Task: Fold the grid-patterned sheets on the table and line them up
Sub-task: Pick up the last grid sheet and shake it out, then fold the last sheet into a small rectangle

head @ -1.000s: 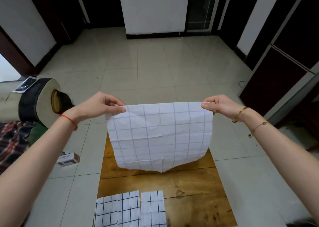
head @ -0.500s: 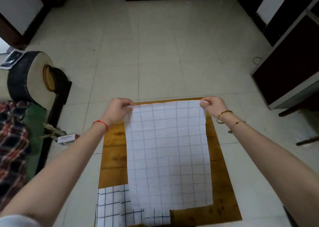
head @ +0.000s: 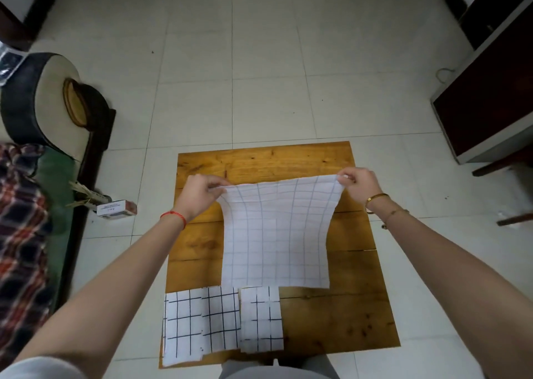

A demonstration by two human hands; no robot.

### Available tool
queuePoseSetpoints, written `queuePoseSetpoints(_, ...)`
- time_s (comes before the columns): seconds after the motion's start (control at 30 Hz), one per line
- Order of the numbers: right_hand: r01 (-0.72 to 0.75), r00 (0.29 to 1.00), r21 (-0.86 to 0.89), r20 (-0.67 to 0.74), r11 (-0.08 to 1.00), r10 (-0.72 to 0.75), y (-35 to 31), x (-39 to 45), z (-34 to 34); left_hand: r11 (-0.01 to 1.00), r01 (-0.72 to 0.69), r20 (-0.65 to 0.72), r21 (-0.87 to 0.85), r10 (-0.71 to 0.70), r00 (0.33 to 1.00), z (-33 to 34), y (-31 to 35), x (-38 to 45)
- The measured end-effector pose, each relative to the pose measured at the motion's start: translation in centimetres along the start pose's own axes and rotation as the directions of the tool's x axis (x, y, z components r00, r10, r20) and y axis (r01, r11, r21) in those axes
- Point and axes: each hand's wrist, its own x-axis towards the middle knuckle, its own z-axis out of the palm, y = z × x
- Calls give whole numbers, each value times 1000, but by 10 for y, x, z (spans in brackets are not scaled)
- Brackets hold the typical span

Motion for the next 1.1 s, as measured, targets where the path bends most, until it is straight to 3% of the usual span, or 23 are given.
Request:
queuePoseSetpoints(0.27, 45, 990, -135, 139, 990, -26, 26, -29, 30, 997, 66, 68, 42, -69, 995, 34, -30, -40)
queuePoseSetpoints(0.57, 104, 974, -307, 225, 946, -34, 86, -57, 108, 989, 129, 100, 67, -135, 986, 121, -84, -83)
queuePoseSetpoints(0.9, 94, 934, -520, 341, 849, 106, 144, -71, 174, 978, 74, 128, 196, -100, 987, 193, -129, -99)
queuePoseSetpoints(1.0, 119, 951, -523, 303, 844, 54, 149, -62, 185, 972, 44, 64, 233, -60, 996, 200, -129, -94)
queuePoseSetpoints(1.1, 180, 981, -529, 160, 829, -111, 141, -43, 196, 973, 24, -14, 230, -21, 1000, 202, -128, -75)
